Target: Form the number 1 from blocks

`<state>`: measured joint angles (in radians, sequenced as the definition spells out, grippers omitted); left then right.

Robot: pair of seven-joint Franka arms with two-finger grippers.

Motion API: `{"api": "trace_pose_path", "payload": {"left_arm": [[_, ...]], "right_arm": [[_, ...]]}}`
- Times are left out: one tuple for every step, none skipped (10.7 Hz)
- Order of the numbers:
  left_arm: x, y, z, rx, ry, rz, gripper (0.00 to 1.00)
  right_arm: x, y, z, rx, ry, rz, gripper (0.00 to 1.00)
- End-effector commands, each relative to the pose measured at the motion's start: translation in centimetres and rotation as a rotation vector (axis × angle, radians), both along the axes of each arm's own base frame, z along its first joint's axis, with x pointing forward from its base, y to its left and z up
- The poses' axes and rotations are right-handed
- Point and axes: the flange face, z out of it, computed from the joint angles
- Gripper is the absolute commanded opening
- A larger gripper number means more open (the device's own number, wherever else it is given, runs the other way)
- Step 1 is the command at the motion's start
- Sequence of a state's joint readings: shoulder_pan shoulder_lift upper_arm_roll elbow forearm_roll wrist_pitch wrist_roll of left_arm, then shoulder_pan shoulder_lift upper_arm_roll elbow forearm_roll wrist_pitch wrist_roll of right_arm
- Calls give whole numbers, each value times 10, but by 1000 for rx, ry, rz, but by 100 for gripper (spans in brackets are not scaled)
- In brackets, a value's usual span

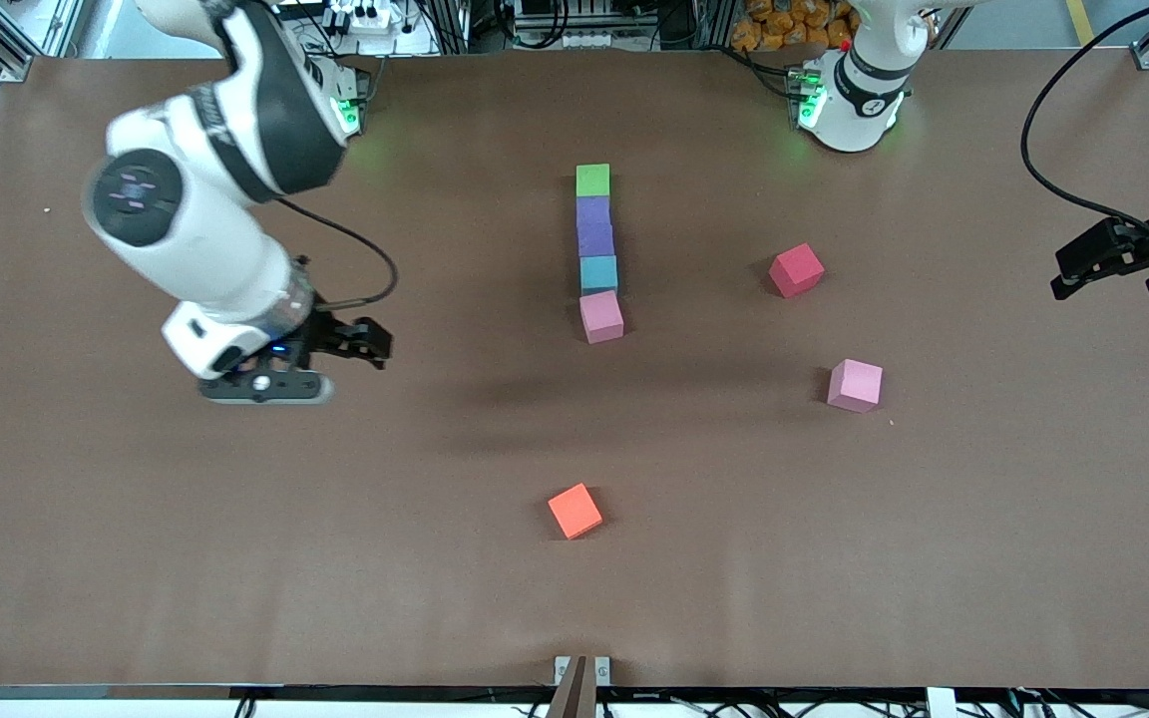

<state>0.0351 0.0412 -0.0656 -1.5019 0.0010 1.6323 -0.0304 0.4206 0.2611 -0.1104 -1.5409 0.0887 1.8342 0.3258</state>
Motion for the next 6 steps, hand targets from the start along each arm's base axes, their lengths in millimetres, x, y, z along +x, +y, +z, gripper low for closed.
{"api": "trace_pose_path", "payload": {"left_arm": [[-8, 1, 11, 7, -3, -17, 100], [-9, 1, 12, 7, -5, -18, 100], [-9, -1, 12, 5, -5, -21, 100], [-11, -7, 16, 5, -12, -30, 100], [-14, -8, 21, 5, -21, -30, 100], [-15, -14, 21, 8, -20, -41, 100]], "right_arm": [[-3, -52, 31, 13, -26, 30, 100], [-4, -82, 48, 0, -48, 42, 100], [-8, -99, 57, -25, -30, 64, 100], [-9, -117, 70, -29, -16, 67, 100], [-10, -133, 80, -33, -7, 64, 100], [-10, -151, 85, -32, -8, 63, 100]]}}
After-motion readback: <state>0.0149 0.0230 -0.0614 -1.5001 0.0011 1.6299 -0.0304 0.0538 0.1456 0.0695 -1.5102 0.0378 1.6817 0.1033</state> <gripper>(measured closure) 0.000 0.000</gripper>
